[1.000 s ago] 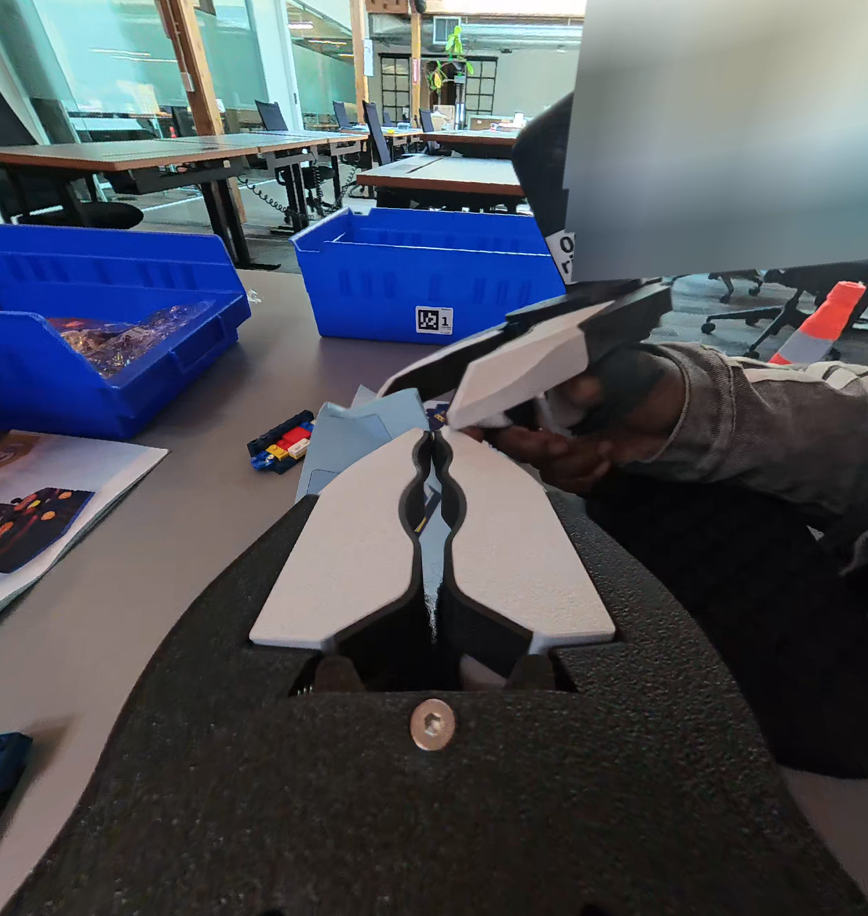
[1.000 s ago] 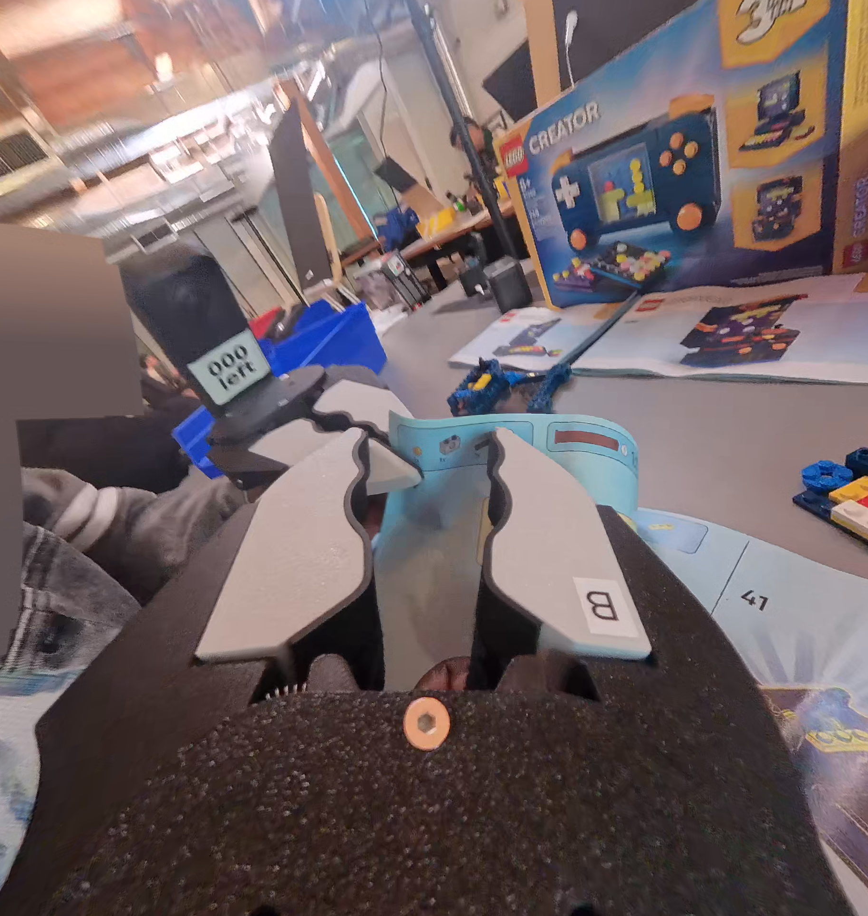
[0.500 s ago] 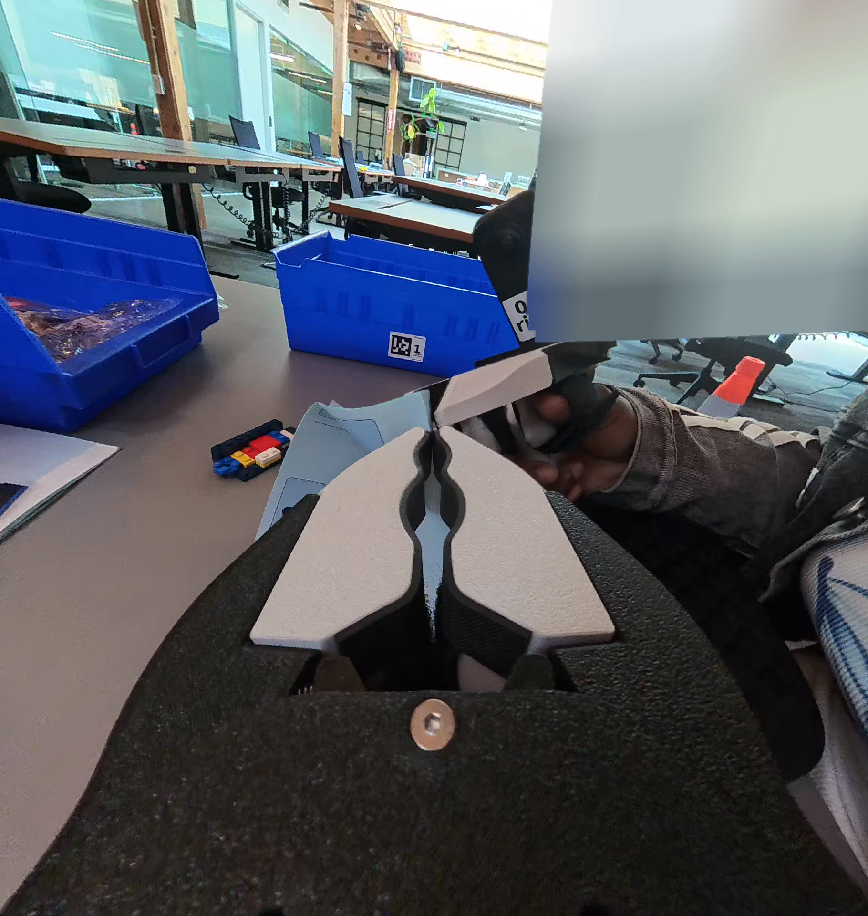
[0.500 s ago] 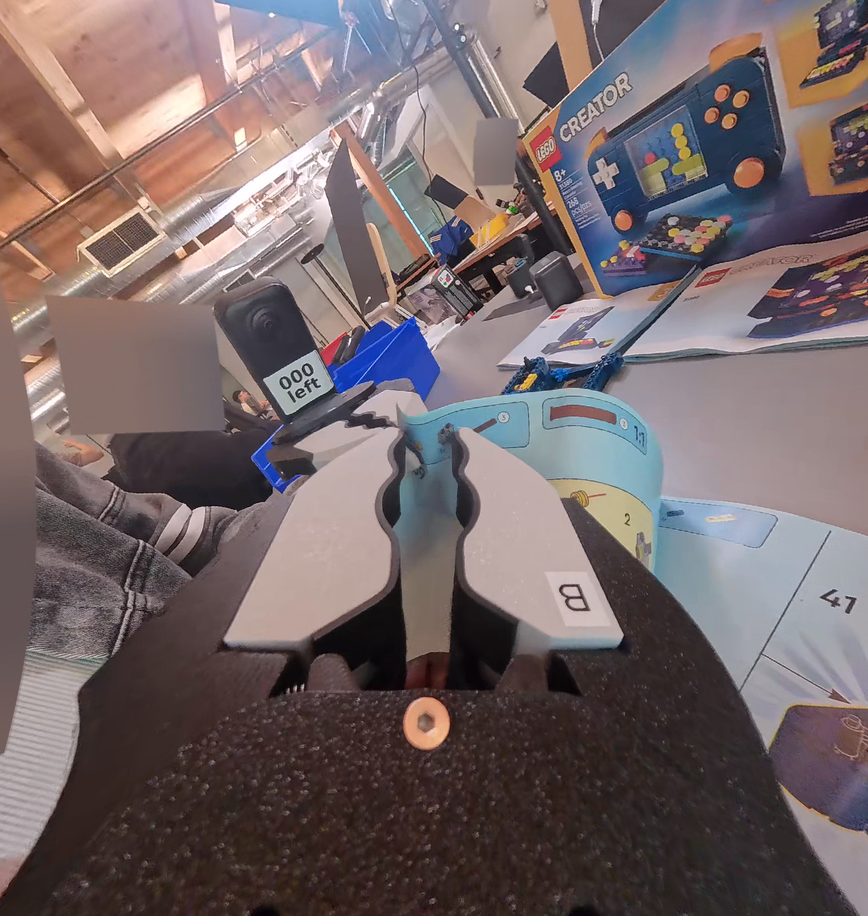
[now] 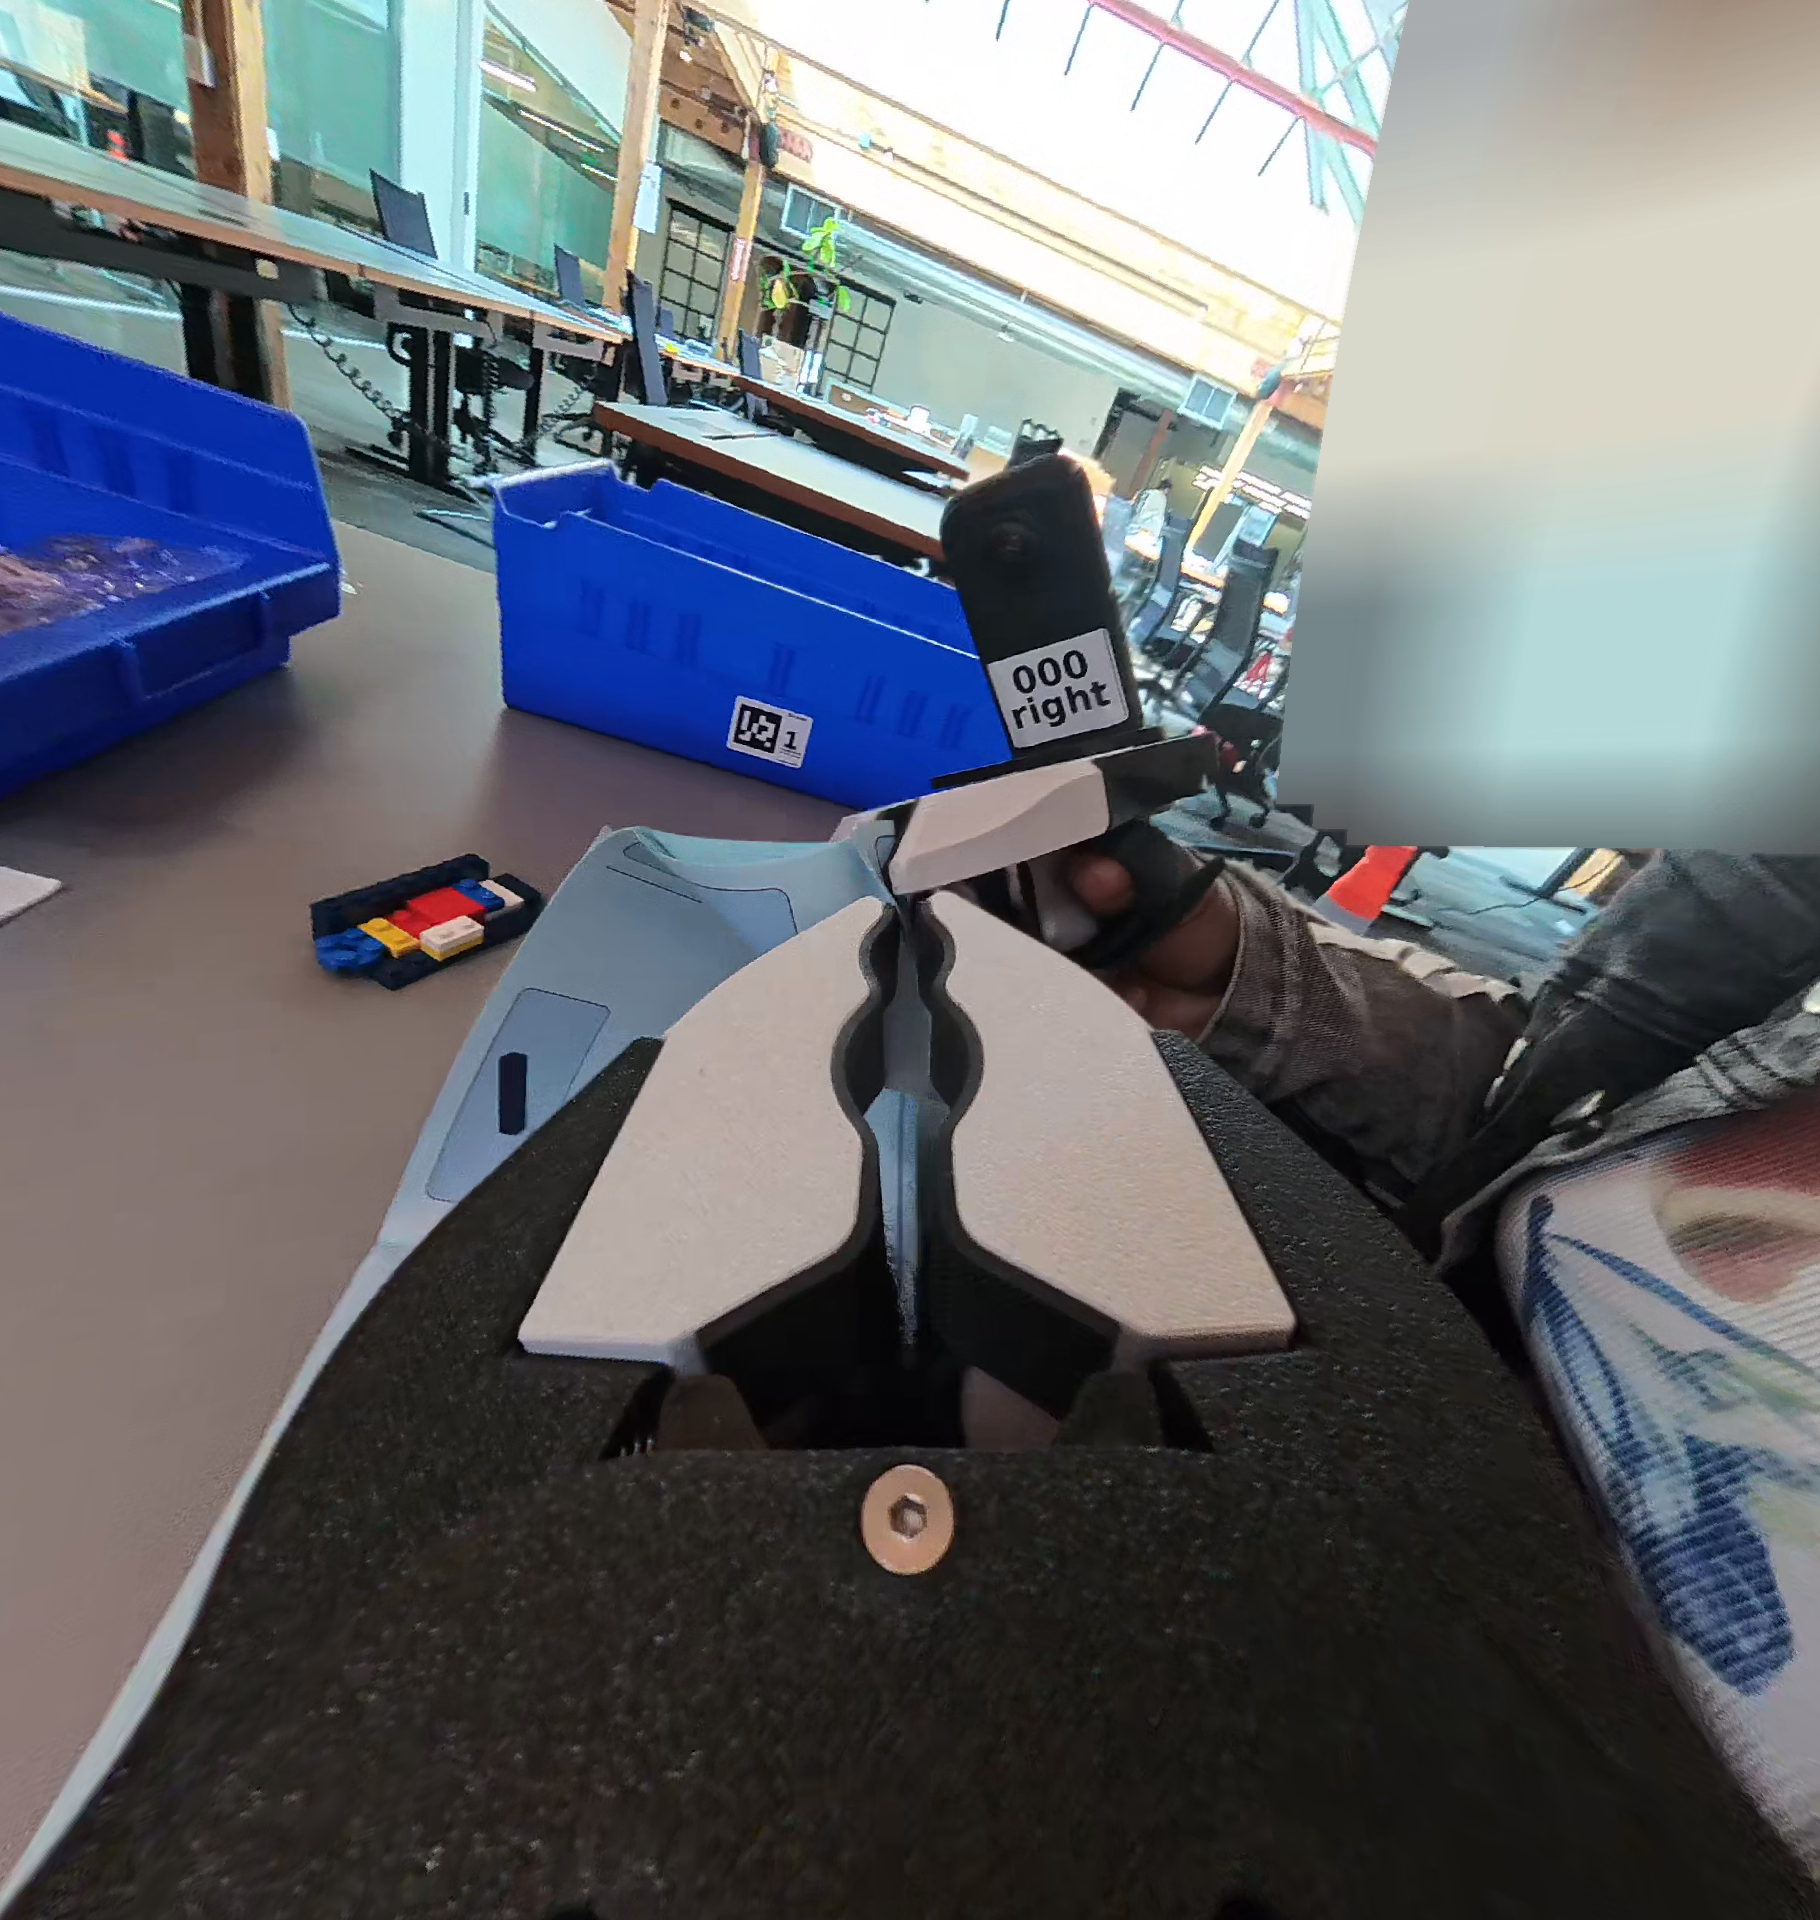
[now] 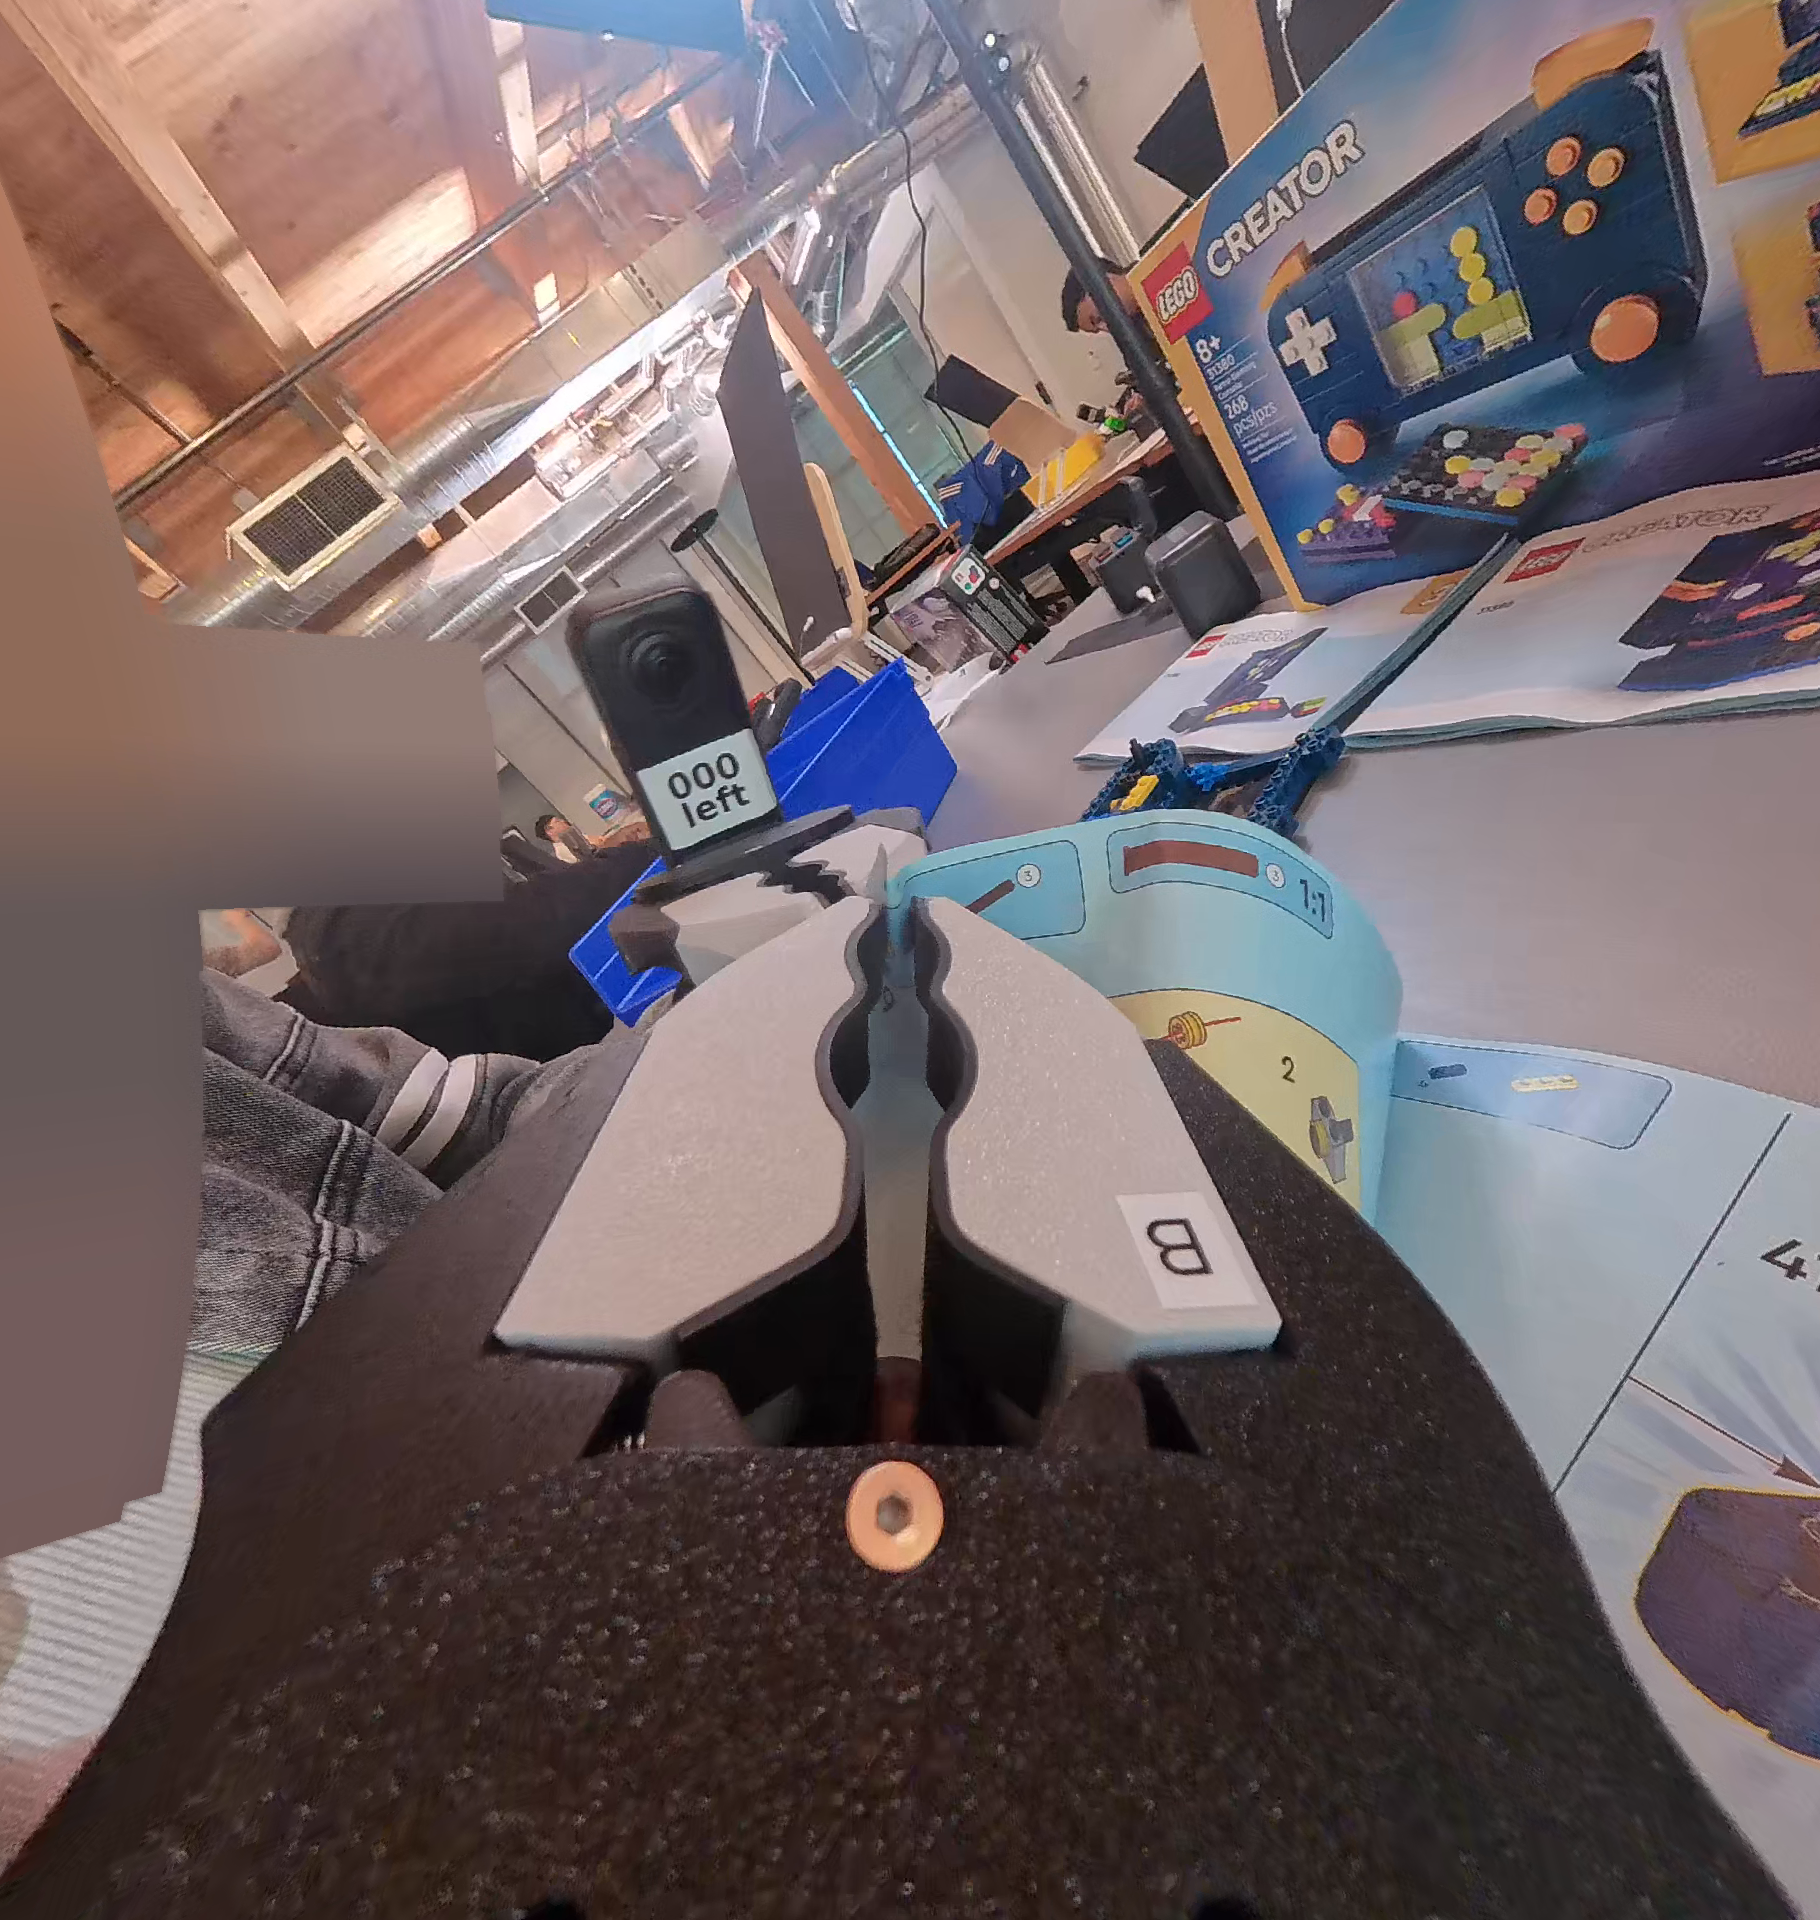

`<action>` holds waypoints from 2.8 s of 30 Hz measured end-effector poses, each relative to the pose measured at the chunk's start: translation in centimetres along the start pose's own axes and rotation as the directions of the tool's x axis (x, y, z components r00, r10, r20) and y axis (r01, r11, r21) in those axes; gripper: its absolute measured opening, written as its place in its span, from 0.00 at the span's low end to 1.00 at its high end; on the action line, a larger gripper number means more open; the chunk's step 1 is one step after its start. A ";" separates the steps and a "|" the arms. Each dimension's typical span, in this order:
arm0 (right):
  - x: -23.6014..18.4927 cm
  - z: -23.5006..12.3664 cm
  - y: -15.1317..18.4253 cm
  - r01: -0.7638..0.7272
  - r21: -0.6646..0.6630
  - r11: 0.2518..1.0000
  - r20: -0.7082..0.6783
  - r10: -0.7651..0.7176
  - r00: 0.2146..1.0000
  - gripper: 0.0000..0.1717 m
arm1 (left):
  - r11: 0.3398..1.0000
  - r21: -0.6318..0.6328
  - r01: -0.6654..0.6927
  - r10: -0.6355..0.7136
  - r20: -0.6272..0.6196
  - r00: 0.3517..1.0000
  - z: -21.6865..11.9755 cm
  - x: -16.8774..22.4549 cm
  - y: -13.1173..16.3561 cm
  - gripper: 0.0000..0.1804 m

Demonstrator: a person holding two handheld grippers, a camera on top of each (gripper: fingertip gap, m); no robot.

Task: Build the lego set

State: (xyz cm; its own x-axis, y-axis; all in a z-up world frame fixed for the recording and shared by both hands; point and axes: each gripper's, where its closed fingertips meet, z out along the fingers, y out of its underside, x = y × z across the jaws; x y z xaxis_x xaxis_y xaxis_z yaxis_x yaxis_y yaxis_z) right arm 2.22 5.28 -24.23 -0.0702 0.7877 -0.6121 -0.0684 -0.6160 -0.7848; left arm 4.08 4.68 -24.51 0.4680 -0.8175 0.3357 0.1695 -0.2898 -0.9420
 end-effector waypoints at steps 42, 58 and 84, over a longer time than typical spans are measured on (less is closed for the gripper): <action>-0.5 -0.7 -1.0 0.181 0.019 0.983 -0.075 -0.179 0.981 0.00 | 0.985 0.080 0.150 -0.141 -0.115 0.983 -0.5 0.5 -1.0 0.00; -5.8 -4.8 -6.8 0.944 0.067 0.324 -0.555 -0.774 0.305 0.08 | 0.968 0.125 0.218 -0.211 -0.062 0.975 -1.6 -1.1 -2.2 0.00; 4.7 0.6 6.7 0.321 -0.600 0.733 0.213 -0.241 0.947 0.00 | 0.572 -0.784 0.239 0.397 0.520 0.756 -18.7 -9.2 8.3 0.00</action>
State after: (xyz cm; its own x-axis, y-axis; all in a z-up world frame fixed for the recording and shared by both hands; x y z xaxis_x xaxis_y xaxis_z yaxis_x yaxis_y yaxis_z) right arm 0.80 4.83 -32.32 -0.2619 0.8914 -0.3698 0.5243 -0.1903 -0.8300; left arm -15.02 0.51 -35.47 0.8722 -0.4745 -0.1188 -0.4716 -0.7515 -0.4613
